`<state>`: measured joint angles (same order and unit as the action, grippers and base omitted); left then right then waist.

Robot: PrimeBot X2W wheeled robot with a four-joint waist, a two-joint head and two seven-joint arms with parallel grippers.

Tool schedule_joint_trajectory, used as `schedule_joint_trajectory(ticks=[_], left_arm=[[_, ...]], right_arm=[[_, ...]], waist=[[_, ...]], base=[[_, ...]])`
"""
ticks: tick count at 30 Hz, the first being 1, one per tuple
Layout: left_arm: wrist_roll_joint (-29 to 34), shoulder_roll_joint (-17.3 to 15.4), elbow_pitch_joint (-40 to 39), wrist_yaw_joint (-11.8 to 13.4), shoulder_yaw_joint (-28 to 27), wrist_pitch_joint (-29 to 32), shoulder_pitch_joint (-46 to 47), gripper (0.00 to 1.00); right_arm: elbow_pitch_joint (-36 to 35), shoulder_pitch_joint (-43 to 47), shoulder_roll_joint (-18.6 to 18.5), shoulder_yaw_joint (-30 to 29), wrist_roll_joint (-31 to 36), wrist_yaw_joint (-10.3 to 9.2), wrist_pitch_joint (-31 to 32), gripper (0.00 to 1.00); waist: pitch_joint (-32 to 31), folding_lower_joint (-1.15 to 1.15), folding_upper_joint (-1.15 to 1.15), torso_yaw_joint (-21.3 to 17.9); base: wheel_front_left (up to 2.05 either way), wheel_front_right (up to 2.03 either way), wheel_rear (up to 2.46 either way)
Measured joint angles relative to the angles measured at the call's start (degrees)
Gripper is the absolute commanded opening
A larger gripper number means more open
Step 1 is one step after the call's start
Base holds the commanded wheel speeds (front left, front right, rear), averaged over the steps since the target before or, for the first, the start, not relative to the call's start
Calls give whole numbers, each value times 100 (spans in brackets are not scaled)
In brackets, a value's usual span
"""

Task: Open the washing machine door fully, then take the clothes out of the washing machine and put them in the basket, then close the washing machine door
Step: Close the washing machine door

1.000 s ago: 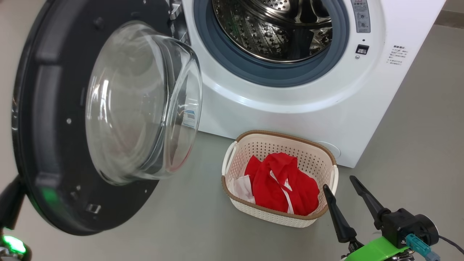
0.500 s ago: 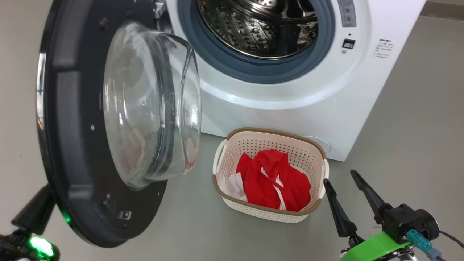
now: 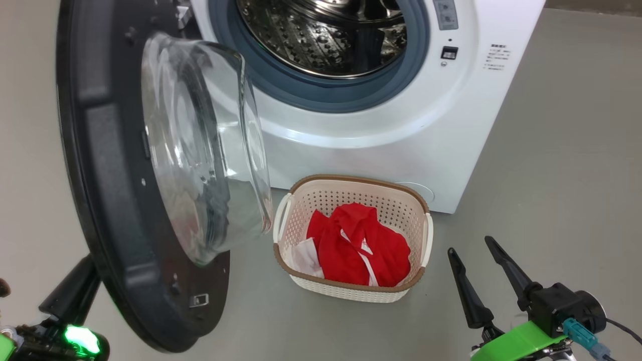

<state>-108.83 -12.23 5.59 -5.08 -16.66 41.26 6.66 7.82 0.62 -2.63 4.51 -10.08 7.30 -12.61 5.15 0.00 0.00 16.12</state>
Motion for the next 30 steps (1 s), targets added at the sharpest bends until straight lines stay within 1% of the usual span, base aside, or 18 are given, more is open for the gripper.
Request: schedule_joint_trajectory(ticks=[12,17,24,29,30], left_arm=[[37,138,-314,9,185,52,-30,0],[45,185,-413,53,211,59,-52,0],[45,238,-528,53,137,40,-91,0],[97,305,-592,48,5,-113,-109,0],[98,322,-606,45,-35,-160,-128,4]], right_arm=[[105,-115,0,22,-49,0,-52,100],[151,-120,0,23,-53,0,-85,100],[201,-189,0,23,-101,0,-107,100],[225,-188,0,25,-122,0,-110,100],[231,-188,0,26,-147,0,-110,100]], waist=[[59,0,0,-304],[69,0,0,-422],[48,0,0,-459],[16,0,0,-439],[6,0,0,-430]], base=[[0,0,0],[0,0,0],[0,0,0],[0,0,0],[0,0,0]])
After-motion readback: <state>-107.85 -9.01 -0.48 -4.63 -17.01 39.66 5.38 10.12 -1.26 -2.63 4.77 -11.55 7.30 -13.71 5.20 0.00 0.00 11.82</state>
